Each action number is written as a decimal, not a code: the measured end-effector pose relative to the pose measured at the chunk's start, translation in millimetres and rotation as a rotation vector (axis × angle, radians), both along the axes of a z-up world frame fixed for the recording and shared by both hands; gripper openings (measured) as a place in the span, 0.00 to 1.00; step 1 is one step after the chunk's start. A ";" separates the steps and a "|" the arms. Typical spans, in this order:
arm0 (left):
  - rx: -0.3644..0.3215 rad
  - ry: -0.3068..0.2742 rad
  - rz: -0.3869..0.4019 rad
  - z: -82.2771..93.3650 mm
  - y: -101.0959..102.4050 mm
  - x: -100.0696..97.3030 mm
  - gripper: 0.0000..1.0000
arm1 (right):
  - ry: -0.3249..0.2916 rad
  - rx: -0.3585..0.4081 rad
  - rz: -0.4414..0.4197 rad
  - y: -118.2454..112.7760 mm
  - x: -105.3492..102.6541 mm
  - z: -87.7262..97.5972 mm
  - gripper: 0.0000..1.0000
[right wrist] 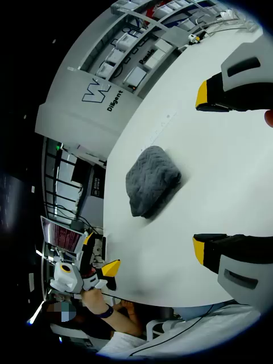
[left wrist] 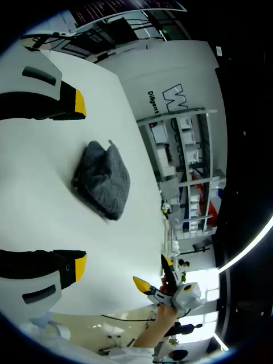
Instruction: Open the folded towel by lifting each exposed corner and separating the folded layers until the towel lies flat within the target outline without major curled edges
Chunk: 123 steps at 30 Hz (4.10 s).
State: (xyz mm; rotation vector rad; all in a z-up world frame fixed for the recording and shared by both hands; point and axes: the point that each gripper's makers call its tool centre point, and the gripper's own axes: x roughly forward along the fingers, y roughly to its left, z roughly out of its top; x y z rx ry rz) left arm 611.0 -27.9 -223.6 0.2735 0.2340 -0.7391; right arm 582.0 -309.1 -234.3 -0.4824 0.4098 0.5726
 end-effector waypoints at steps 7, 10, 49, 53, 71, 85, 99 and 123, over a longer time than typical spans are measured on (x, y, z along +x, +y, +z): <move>0.003 -0.002 -0.007 1.0 -2.6 -1.3 0.93 | 0.001 0.007 -0.005 -2.5 -0.2 -1.0 0.89; 0.001 -0.003 -0.007 1.8 -2.5 -1.3 0.93 | 0.001 0.009 -0.006 -3.2 -0.3 -1.7 0.89; -0.043 -0.031 0.078 -18.8 20.2 -19.4 0.92 | -0.019 -0.044 0.043 29.2 13.2 -5.4 0.85; -0.046 -0.057 0.102 -21.5 22.7 -24.0 0.92 | -0.028 -0.047 0.069 46.3 18.3 -5.6 0.82; -0.079 -0.103 0.215 -41.4 33.8 -36.8 0.91 | -0.020 -0.080 0.231 145.7 41.0 -24.3 0.75; -0.098 -0.092 0.253 -55.7 42.5 -52.1 0.91 | -0.017 -0.084 0.292 211.7 80.1 -40.5 0.69; -0.076 -0.092 0.268 -55.1 50.7 -64.6 0.91 | -0.034 -0.160 0.266 234.9 119.7 -64.1 0.34; -0.072 -0.085 0.256 -51.9 42.8 -68.1 0.91 | -0.078 -0.130 0.314 228.0 122.5 -61.3 0.02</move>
